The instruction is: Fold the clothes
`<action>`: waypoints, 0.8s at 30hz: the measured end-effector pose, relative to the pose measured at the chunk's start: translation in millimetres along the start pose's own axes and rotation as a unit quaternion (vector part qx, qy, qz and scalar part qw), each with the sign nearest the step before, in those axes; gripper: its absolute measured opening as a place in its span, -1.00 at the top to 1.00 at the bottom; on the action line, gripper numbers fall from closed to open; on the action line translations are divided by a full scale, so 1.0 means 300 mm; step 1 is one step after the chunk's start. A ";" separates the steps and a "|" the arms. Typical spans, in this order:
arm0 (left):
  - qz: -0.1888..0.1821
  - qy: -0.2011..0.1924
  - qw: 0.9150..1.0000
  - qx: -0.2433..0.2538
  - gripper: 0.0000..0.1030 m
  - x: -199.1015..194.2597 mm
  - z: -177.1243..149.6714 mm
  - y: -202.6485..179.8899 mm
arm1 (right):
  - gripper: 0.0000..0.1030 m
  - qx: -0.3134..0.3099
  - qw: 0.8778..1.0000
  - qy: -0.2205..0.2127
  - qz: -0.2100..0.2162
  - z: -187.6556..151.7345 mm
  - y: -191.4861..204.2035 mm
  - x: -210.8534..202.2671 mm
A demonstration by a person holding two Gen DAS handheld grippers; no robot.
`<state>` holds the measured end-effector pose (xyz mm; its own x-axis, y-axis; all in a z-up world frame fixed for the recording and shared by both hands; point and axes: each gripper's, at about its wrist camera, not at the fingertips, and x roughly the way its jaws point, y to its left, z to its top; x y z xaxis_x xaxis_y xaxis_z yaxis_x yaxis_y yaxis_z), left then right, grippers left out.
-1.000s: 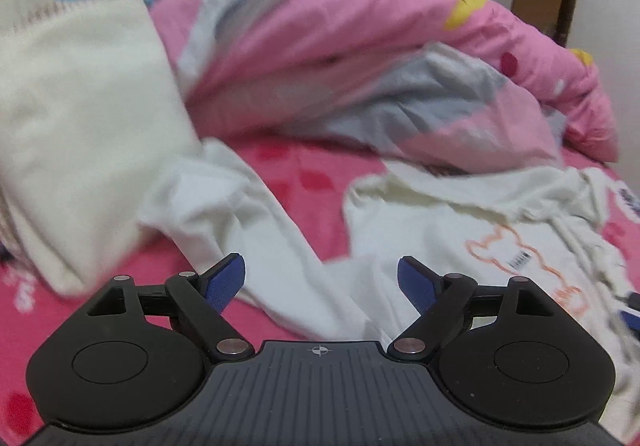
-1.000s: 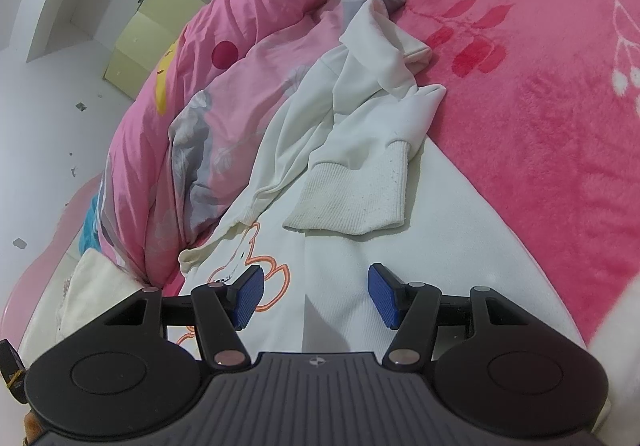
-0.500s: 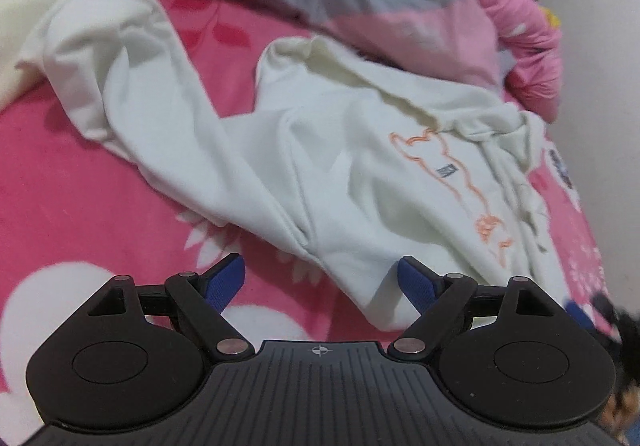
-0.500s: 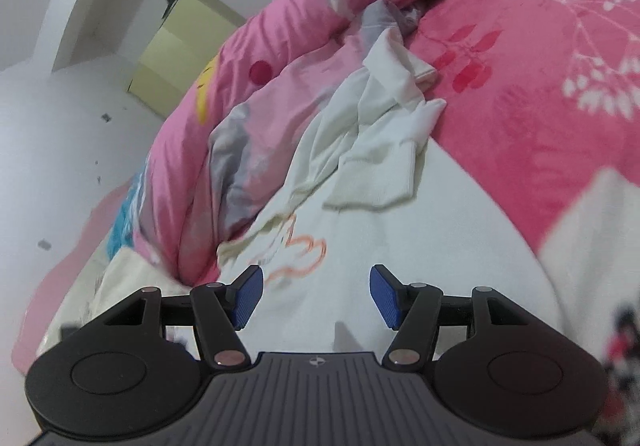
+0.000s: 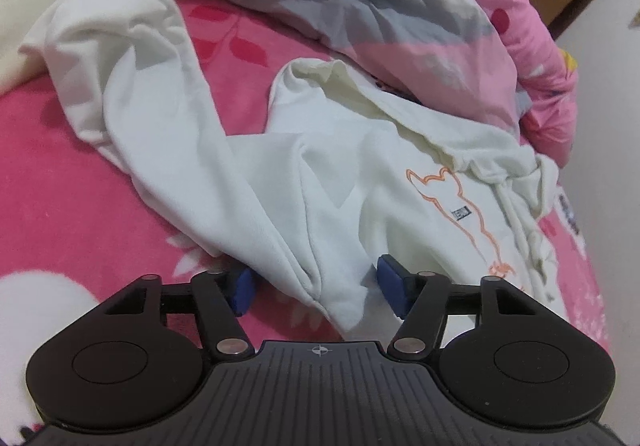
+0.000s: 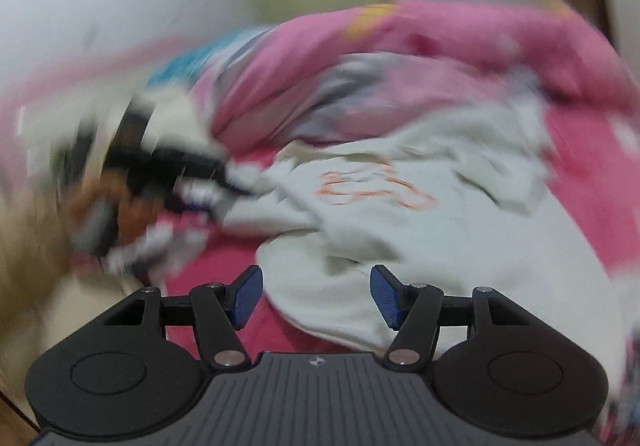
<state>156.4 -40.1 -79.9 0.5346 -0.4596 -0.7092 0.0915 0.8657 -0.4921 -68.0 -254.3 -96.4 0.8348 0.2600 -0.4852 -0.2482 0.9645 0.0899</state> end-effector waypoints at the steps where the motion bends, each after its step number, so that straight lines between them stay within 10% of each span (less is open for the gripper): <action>1: -0.003 0.000 1.000 -0.006 -0.17 -0.001 0.001 0.006 | -0.19 -0.037 0.999 0.004 -0.003 0.004 0.040 0.038; 10: 0.017 -0.005 1.000 0.023 0.04 0.025 0.007 -0.016 | -0.01 -0.138 0.989 0.053 -0.002 0.013 0.149 0.340; 18: 0.032 -0.009 0.998 0.050 0.72 0.050 0.022 -0.041 | 0.78 -0.126 0.991 0.030 -0.013 0.007 0.118 0.358; 24: 0.030 -0.056 0.996 0.061 0.83 0.000 0.063 -0.060 | 0.88 -0.039 0.999 -0.006 0.031 0.051 0.040 0.295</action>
<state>170.6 -52.0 -61.7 0.6314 -0.3875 -0.6717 0.1537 0.9115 -0.3814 10.4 -219.2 -124.9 0.8228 0.3200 -0.4696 -0.3363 0.9403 0.0515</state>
